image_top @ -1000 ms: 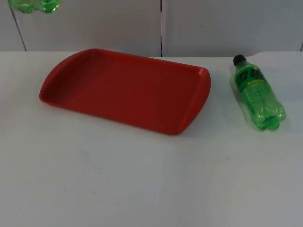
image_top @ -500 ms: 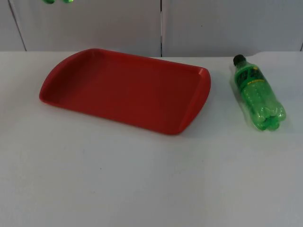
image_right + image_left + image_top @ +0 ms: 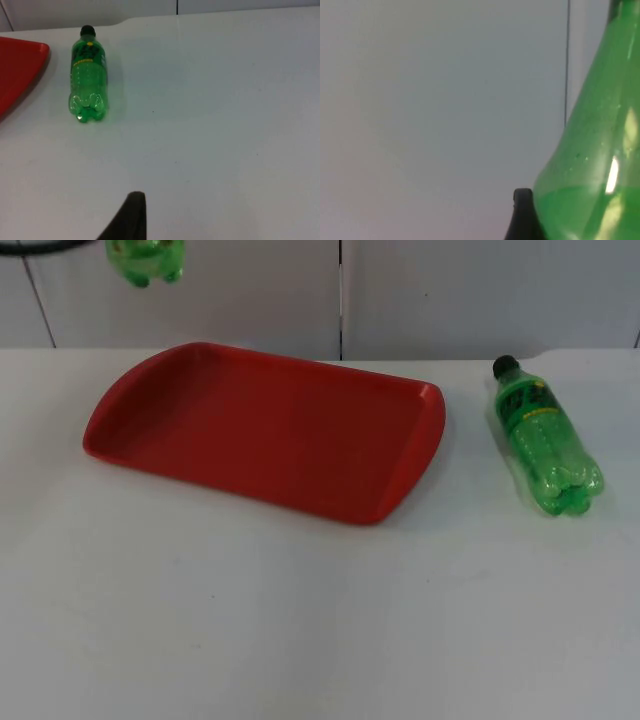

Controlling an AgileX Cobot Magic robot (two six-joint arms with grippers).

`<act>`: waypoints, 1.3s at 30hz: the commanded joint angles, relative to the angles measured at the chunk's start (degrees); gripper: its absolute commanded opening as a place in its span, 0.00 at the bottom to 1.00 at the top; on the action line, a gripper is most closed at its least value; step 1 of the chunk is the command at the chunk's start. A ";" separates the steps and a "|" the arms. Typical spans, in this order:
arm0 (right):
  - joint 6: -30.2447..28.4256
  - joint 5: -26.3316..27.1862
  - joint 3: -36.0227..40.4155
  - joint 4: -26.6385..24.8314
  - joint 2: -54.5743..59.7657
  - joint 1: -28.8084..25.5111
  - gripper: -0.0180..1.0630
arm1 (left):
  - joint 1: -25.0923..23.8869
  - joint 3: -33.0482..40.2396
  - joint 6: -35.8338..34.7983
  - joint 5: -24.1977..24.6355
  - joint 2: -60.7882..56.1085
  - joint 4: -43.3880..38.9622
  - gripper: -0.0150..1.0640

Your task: Place the bottle upright on the tray.

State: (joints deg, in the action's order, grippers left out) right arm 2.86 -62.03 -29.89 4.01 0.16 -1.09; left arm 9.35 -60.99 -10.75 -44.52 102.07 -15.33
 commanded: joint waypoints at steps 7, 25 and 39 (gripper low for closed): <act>-0.12 0.28 0.35 -0.17 -0.16 -0.32 0.98 | -0.12 -2.28 2.50 -10.43 10.21 3.32 0.01; -0.12 0.28 0.35 -0.17 -0.16 -0.32 0.98 | -0.12 -12.61 8.20 -15.92 26.76 3.68 0.01; -0.12 0.28 0.35 -0.17 -0.16 -0.32 0.98 | -0.12 -16.55 7.50 -19.38 35.11 -0.10 0.01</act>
State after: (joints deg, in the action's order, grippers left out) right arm 2.98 -62.03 -29.89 4.01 0.16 -1.09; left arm 9.35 -77.10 -2.94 -62.12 136.87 -14.19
